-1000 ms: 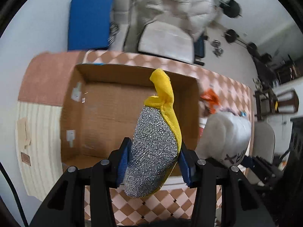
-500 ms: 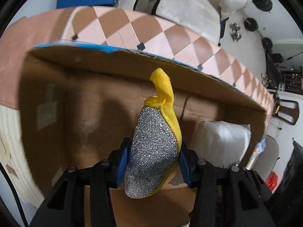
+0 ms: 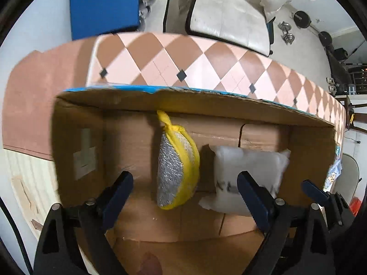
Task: Organize soft objects
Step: 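Carry both items over the box and release them inside, then reach the right tool to the blue-white bag while the left tool reaches the green bag, then grasp the blue-white bag with the right tool and drop it into the box, then grasp the green bag with the right tool while the left tool grasps the red bag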
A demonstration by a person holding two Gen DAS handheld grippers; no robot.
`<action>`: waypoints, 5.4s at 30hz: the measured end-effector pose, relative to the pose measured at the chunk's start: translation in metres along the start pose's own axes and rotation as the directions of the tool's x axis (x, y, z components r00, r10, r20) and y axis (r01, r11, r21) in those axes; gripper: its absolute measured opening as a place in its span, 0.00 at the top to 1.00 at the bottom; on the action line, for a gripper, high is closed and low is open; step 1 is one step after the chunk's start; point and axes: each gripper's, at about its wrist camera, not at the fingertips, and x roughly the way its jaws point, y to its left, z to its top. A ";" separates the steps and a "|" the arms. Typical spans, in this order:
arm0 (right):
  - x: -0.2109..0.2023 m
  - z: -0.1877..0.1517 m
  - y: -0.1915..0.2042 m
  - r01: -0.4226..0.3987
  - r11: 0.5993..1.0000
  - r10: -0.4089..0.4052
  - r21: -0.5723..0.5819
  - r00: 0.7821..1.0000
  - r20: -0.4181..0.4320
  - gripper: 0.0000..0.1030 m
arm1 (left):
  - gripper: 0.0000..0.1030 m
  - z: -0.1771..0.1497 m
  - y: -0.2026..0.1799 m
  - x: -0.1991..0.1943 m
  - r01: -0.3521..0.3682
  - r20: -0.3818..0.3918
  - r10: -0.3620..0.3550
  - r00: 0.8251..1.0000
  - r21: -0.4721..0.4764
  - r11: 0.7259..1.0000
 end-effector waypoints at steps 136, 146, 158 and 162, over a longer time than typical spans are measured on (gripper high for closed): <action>-0.098 -0.105 -0.057 -0.135 0.987 0.141 -0.085 0.988 0.067 0.00 | 0.02 -0.113 -0.055 -0.080 -0.082 0.227 0.066 0.972 0.061 0.995; -0.033 -0.157 -0.163 0.079 0.981 -0.079 -0.176 0.997 0.007 0.00 | 0.02 -0.138 -0.162 -0.059 -0.270 0.273 0.206 0.940 0.222 0.937; 0.057 -0.163 -0.243 0.078 0.996 -0.073 0.034 0.988 -0.140 0.45 | 0.02 -0.123 -0.259 -0.031 -0.287 0.215 0.228 0.950 0.304 0.909; 0.050 -0.166 -0.305 0.079 0.972 -0.047 0.220 0.988 -0.146 0.46 | 0.02 -0.089 -0.307 -0.007 -0.261 0.131 0.228 0.965 0.383 0.886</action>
